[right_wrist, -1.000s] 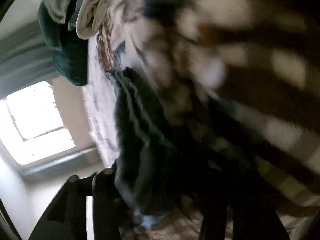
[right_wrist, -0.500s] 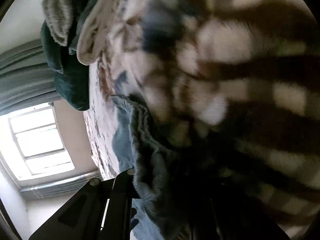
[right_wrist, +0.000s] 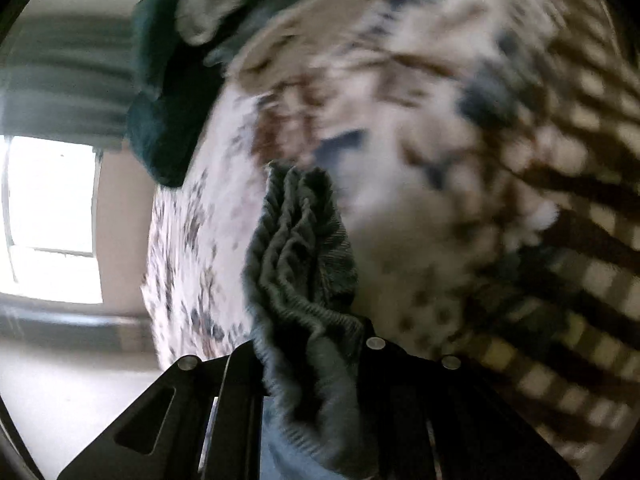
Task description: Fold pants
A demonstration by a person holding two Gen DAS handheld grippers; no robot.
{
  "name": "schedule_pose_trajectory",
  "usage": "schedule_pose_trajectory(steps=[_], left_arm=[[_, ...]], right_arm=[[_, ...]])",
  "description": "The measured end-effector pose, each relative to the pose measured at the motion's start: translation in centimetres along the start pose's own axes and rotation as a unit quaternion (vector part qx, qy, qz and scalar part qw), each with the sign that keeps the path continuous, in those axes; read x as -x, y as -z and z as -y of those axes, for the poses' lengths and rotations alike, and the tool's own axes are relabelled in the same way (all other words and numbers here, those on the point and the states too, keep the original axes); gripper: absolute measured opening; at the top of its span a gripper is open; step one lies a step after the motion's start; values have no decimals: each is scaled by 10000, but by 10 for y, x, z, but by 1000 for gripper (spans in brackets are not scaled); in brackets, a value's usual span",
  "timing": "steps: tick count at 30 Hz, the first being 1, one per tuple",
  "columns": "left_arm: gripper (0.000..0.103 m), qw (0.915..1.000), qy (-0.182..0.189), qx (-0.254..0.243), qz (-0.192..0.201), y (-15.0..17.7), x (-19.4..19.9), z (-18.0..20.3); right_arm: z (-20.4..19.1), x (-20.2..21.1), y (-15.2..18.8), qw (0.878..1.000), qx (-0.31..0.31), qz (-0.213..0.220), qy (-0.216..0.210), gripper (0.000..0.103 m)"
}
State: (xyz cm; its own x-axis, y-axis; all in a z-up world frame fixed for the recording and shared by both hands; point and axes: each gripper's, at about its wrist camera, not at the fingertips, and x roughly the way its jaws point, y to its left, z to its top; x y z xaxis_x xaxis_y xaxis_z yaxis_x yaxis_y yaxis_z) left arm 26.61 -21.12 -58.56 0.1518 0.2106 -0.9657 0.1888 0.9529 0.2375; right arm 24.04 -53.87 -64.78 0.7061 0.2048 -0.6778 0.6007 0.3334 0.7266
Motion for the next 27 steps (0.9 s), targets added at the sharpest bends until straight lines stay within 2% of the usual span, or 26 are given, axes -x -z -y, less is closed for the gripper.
schedule_pose_trajectory(steps=[4,7,11,15,18,20,21,22,24,26,27], left_arm=[[103,9996,197,176,29,8,-2,-40],[103,9985,443,329,21,13,0,-84],[103,9953,811,521,-104,28,-8,-153],[103,9919,911,851,-226,57,-17,-237],[103,9878,885,1248,-291,79,-31,-305],[103,9857,798,1445,-343,92,-44,-344],[103,9847,740,1533,-374,98,-51,-360],[103,9837,707,1605,-398,101,-56,-371],[103,9815,677,1735,-440,107,-66,-389],[103,9789,734,1856,-432,103,-74,-404],[103,9776,779,1912,-398,100,-76,-408]], right_arm=[[-63,9,31,9971,706,148,222,15],[-104,10,64,9929,1136,241,272,15],[-150,9,143,9837,1763,205,274,15],[-207,-43,242,9668,2524,-169,363,15],[-238,-101,330,9390,3339,-516,650,15],[-250,-136,391,9153,3868,-743,843,15],[-254,-157,426,8986,4185,-877,984,15],[-257,-168,448,8867,4395,-949,1078,15],[-257,-189,484,8658,4691,-1043,1393,16],[-250,-204,491,8574,4722,-1188,1664,20],[-249,-203,490,8576,4691,-1250,1698,21]])
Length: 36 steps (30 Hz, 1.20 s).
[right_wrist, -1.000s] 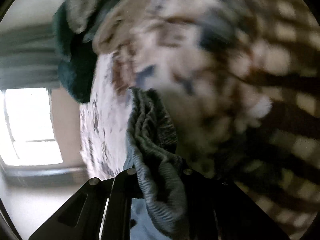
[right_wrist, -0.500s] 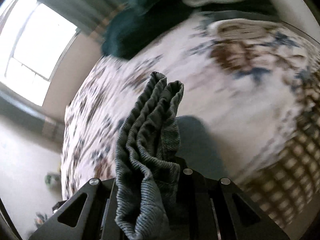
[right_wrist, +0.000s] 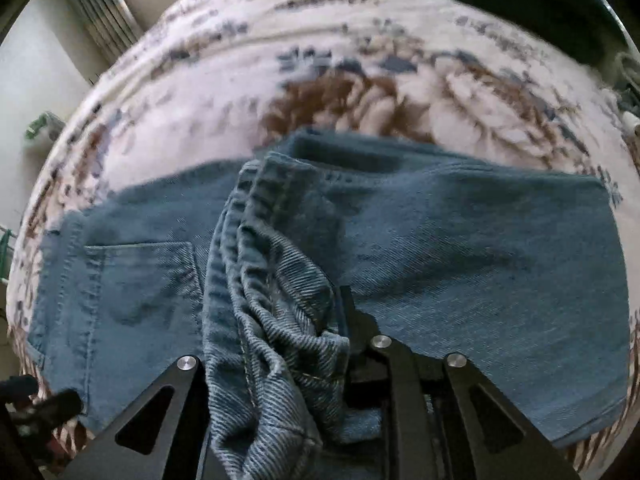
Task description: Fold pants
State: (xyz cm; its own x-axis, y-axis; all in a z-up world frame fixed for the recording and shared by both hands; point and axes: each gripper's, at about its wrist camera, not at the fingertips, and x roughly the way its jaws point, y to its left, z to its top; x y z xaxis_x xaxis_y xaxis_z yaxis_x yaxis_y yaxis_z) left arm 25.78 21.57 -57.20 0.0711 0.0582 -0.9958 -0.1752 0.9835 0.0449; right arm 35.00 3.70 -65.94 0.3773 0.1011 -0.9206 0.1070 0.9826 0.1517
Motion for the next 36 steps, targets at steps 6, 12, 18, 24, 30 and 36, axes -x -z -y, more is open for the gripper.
schedule_pose_trajectory(steps=[6,12,18,24,30,36], left_arm=[[103,9952,960,201,60,-50,-2,13],[103,9802,1918,-199,-446,-55,-13,105],[94,9834,1450,-850,-684,-46,-41,172],[25,9812,917,-1654,-397,-31,-30,158],[31,9815,1227,-1325,-638,-28,-23,130],[46,9809,1498,-960,-789,-38,-30,132]], right_arm=[[42,36,-6,9824,-526,-699,-1649,74],[144,89,14,9696,-1543,-733,-1753,74],[258,87,62,9389,-3013,-1123,-1225,74],[289,85,78,9306,-3251,-1185,-1195,74],[277,77,75,9330,-3175,-1355,-1015,74],[266,61,62,9368,-3086,-1544,-584,74]])
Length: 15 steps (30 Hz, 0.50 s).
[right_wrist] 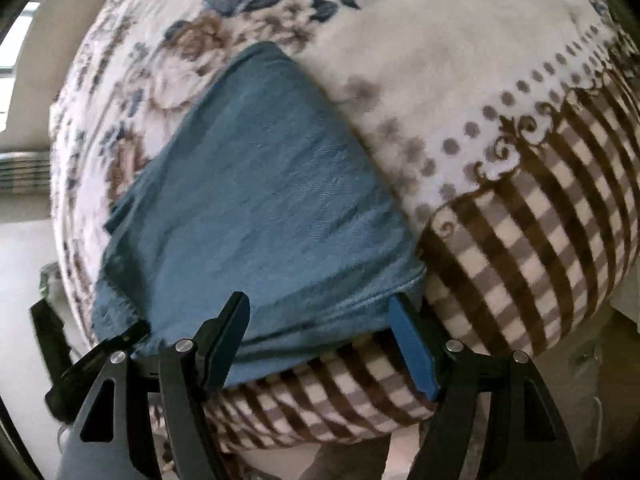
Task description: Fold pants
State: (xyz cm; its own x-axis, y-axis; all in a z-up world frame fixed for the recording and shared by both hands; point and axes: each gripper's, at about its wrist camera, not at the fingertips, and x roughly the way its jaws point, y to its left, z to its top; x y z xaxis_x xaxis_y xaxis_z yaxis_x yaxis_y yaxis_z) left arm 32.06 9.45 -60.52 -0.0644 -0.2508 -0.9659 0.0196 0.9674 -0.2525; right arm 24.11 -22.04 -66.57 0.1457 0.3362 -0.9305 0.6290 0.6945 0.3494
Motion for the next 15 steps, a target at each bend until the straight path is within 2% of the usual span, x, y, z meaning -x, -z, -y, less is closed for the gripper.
schedule_pose_trajectory(steps=[1,3,5,7,8,12,14,15], left_arm=[[48,10000,61,25,-6,-7,-5,2],[48,9998,-128,-127,-40,-10,-8,5],[48,9987,-358,-366,-76,-9,-10,15],[48,9993,-161,-316,-100,-8,-4,16],[49,9998,58,-186,-89,-9,-1,15],[72,9975,613,344,-99,-15,-6,6],[74,9975,578,360,-193,-16,-20,4],[74,9984,439,280,-203,-17,-24,8]], right_arm=[[-1,-10,-4,9998,10,-118,165,74],[-1,-33,-3,9949,166,-696,711,74],[5,-41,4,9927,151,-1011,645,74],[13,-44,15,9894,109,-1268,696,74],[16,-42,20,9896,137,-1283,637,74],[26,-37,25,9915,-32,-1240,387,74],[30,-36,24,9920,-127,-1211,335,74],[32,-37,22,9922,-194,-1191,298,74]])
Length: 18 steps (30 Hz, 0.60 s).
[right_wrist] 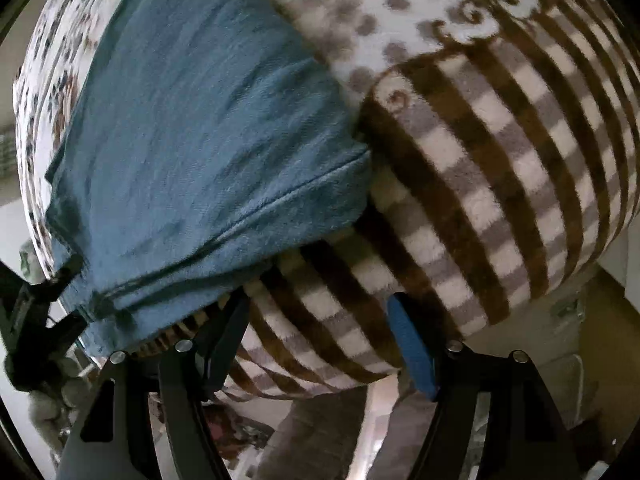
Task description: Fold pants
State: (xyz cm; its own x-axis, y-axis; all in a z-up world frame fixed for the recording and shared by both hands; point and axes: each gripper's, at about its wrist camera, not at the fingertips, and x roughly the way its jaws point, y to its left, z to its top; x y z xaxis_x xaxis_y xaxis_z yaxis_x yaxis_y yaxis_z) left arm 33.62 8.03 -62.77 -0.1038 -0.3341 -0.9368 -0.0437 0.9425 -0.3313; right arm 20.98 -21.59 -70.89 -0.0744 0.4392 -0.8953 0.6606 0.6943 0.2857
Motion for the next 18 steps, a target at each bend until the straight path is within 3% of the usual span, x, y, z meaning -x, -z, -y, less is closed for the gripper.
schedule_pose_trajectory(steps=[1,2,3,4,8,14,18], left_arm=[[73,9998,-131,-96,70,7,2,7],[55,9988,-366,-283,166,9,4,14],[28,9957,-584,-667,283,14,8,25],[24,9936,-627,-877,326,19,9,34],[16,9908,-659,-1032,568,39,21,50],[12,9979,195,215,572,50,49,18],[16,9986,-146,475,157,36,11,-9]], right_arm=[[0,1,-1,10000,-39,31,-24,74],[1,3,-4,10000,-48,66,-26,74],[0,5,-5,9999,-41,94,-7,74],[-2,6,-6,9999,-33,130,21,74],[-1,8,-8,9998,-56,185,85,74],[-1,18,-11,9994,-184,273,47,74],[3,24,-15,9995,-149,279,78,74]])
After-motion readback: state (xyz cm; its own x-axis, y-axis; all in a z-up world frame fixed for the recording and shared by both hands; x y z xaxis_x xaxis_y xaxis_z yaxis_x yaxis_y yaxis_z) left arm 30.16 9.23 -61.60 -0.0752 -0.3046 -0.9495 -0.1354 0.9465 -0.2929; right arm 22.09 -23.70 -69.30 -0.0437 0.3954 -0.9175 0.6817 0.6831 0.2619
